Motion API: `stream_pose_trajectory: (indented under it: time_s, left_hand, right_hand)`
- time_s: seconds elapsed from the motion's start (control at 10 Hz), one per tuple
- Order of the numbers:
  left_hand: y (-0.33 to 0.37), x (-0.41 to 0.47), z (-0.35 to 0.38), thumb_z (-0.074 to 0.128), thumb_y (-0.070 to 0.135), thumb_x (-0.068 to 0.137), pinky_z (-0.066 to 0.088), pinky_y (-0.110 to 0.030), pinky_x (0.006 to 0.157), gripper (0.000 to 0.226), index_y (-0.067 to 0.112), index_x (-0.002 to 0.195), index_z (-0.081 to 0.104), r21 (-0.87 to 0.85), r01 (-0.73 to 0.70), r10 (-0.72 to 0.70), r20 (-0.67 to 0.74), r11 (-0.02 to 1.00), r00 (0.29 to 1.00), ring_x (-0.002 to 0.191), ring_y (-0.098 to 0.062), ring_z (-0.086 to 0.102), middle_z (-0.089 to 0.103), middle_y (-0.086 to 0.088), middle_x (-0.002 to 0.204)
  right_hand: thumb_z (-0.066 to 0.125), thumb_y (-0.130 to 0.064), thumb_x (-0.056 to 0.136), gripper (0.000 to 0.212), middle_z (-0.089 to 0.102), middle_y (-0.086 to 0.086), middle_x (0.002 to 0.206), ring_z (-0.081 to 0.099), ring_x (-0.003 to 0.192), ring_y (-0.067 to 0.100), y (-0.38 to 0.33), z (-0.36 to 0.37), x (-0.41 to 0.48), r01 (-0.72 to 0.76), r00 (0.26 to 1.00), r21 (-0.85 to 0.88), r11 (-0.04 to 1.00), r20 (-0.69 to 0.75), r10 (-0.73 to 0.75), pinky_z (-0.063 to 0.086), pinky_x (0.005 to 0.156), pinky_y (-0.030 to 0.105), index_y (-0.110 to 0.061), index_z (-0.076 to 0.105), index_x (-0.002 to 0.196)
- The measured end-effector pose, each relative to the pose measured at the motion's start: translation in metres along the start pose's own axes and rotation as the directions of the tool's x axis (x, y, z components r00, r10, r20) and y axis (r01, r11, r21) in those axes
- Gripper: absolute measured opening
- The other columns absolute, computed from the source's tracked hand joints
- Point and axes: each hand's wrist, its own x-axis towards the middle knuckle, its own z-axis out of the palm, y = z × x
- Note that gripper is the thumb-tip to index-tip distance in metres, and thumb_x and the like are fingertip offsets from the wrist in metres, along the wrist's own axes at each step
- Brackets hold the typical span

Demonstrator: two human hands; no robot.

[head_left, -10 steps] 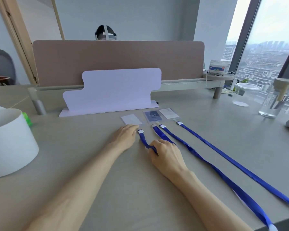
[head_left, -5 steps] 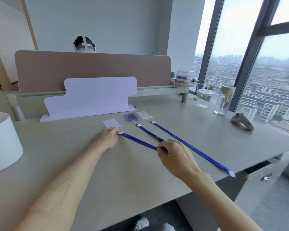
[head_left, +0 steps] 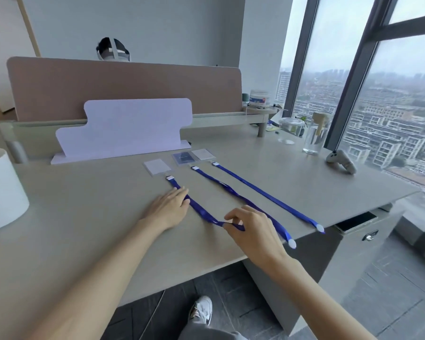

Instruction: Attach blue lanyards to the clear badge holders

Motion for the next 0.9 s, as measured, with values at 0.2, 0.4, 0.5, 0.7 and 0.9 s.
stream_pose_trajectory:
  time_s: [0.2,0.4,0.5,0.7,0.9]
  left_hand:
    - [0.010,-0.007,-0.010,0.025,0.034,0.102,0.015,-0.031,0.117,0.051,0.020,0.151,0.024,0.031,0.045,-0.046,0.030,0.999,0.998,0.147,-0.012,0.017,0.018,0.004,0.160]
    - [0.015,-0.006,-0.013,0.022,0.035,0.100,0.015,-0.034,0.117,0.053,0.023,0.151,0.021,0.080,0.081,-0.086,0.067,0.993,0.994,0.146,-0.012,0.016,0.017,0.007,0.160]
    - [0.019,-0.005,-0.012,0.021,0.035,0.100,0.013,-0.035,0.117,0.052,0.024,0.151,0.022,0.087,0.100,-0.108,0.086,0.991,0.990,0.147,-0.012,0.014,0.015,0.009,0.160]
    - [0.025,-0.009,-0.013,0.017,0.035,0.100,0.015,-0.038,0.117,0.052,0.032,0.152,0.013,0.083,0.107,-0.116,0.106,0.991,0.988,0.147,-0.018,0.014,0.002,0.008,0.162]
    - [0.017,-0.021,-0.010,0.033,0.026,0.097,0.022,-0.036,0.116,0.055,0.026,0.151,0.021,-0.179,0.070,-0.075,-0.021,0.981,0.997,0.145,-0.021,0.023,0.010,0.005,0.161]
  right_hand:
    - [0.062,-0.020,0.091,0.009,0.059,-0.014,0.099,0.055,0.079,0.009,0.017,-0.011,-0.024,-0.013,0.999,-0.016,1.000,-0.050,0.013,0.043,0.061,0.018,-0.025,0.068,0.095]
    - [0.060,-0.001,0.086,0.022,0.059,-0.008,0.094,0.057,0.074,0.017,0.042,-0.025,-0.037,-0.034,0.995,-0.034,0.999,-0.099,0.031,0.050,0.067,0.033,-0.020,0.071,0.087]
    - [0.056,0.008,0.080,0.031,0.059,-0.008,0.094,0.058,0.077,0.018,0.052,-0.033,-0.039,-0.055,0.992,-0.033,0.998,-0.117,0.051,0.052,0.068,0.037,-0.018,0.072,0.085]
    - [0.068,-0.025,0.084,0.010,0.053,-0.015,0.101,0.054,0.089,0.010,0.063,-0.044,-0.045,-0.068,0.998,-0.058,0.996,-0.007,0.068,0.046,0.074,0.026,-0.026,0.069,0.093]
    - [0.060,-0.031,0.091,0.012,0.060,-0.008,0.109,0.052,0.107,0.012,0.041,-0.038,-0.033,-0.009,0.999,0.003,1.000,-0.045,0.009,0.046,0.087,0.028,-0.026,0.069,0.097]
